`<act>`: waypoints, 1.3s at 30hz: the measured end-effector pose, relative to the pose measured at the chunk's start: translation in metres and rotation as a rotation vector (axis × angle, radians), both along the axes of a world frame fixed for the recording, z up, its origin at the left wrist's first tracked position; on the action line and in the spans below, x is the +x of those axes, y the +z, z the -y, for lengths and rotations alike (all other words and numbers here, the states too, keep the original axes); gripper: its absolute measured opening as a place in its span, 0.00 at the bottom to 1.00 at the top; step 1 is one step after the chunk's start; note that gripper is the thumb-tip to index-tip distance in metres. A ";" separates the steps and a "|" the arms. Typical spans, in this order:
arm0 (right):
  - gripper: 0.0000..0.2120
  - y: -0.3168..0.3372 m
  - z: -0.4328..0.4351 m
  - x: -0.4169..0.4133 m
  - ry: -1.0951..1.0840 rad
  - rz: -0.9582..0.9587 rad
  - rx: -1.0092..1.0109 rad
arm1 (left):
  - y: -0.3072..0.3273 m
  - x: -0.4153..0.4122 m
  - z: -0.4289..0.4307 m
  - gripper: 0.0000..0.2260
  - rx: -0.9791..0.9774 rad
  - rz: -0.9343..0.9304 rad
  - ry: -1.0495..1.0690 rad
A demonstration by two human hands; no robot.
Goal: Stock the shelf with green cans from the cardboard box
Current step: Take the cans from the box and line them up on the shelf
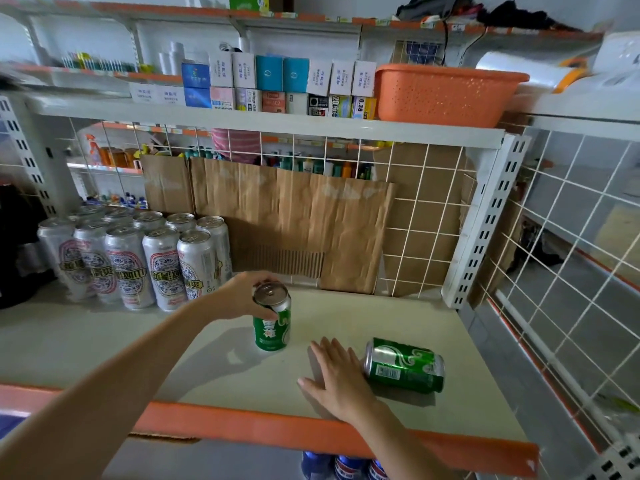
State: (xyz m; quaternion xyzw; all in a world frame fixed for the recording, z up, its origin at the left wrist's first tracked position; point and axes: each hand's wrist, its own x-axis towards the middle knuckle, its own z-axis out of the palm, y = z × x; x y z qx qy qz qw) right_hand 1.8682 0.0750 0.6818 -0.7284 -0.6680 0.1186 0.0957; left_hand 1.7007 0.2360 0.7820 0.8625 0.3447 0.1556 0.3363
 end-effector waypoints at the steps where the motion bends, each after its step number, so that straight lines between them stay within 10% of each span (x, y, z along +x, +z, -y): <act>1: 0.56 0.000 0.000 0.000 0.002 -0.005 -0.003 | 0.002 0.002 -0.004 0.23 0.011 -0.006 0.000; 39: 0.53 0.003 -0.019 0.003 -0.014 0.022 0.017 | 0.016 0.034 -0.113 0.27 0.327 -0.376 0.078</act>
